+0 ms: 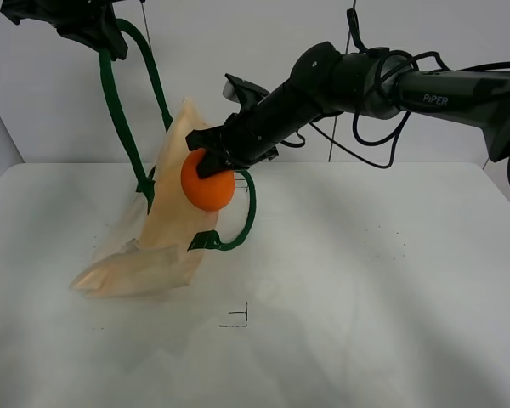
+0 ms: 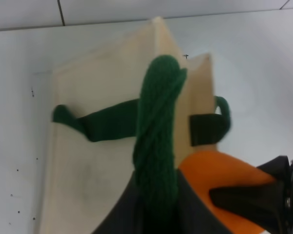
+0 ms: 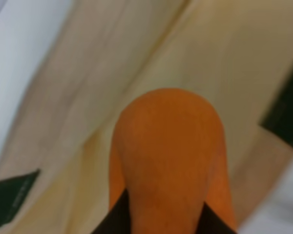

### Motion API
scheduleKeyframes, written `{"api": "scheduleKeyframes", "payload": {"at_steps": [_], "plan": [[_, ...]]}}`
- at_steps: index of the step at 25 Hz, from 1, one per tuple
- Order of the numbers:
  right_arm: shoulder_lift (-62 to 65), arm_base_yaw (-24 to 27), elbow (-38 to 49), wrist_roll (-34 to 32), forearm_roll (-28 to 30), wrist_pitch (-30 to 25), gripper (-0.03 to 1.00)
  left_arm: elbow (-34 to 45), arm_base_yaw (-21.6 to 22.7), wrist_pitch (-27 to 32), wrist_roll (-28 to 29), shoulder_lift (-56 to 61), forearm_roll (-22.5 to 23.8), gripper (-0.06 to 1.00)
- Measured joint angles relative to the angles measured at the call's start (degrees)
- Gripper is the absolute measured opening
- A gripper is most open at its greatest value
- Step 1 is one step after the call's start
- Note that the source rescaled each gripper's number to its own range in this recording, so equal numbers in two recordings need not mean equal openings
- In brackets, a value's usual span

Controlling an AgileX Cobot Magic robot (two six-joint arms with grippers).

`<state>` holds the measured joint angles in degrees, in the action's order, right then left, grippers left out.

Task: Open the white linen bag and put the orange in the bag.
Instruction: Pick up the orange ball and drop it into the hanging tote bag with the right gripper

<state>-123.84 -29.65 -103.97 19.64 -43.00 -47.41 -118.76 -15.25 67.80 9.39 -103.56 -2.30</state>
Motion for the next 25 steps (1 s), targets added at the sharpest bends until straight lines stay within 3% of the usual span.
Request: {"api": "scheduleKeyframes", "payload": {"at_steps": [3, 9, 17, 18, 19, 22, 23, 25], "plan": [[0.0, 0.0, 0.0, 0.0, -0.4, 0.5, 0.0, 0.0, 0.0, 0.0, 0.0, 0.0, -0.3, 0.0], [-1.2, 0.0, 0.0, -3.1, -0.5, 6.5, 0.0, 0.0, 0.0, 0.0, 0.0, 0.0, -2.2, 0.0], [-4.8, -1.3, 0.0, -1.2, -4.6, 7.4, 0.01, 0.0, 0.0, 0.0, 0.0, 0.7, -2.4, 0.0], [-4.8, -1.5, 0.0, -1.0, -4.9, 7.5, 0.05, 0.0, 0.0, 0.0, 0.0, 0.7, -2.4, 0.0], [-4.8, -1.7, 0.0, -0.9, -5.0, 7.5, 0.18, 0.0, 0.0, 0.0, 0.0, 0.7, -2.4, 0.0], [-4.8, -1.9, 0.0, -0.6, -4.9, 7.7, 0.71, 0.0, 0.0, 0.0, 0.0, 0.7, -2.4, 0.0], [-4.8, -2.0, 0.0, -0.6, -4.9, 7.8, 0.83, 0.0, 0.0, 0.0, 0.0, 0.7, -2.4, 0.0], [-4.7, -2.0, -0.1, -0.9, -4.5, 7.3, 0.94, 0.0, 0.0, 0.0, 0.0, 0.7, -2.4, 0.0]]}}
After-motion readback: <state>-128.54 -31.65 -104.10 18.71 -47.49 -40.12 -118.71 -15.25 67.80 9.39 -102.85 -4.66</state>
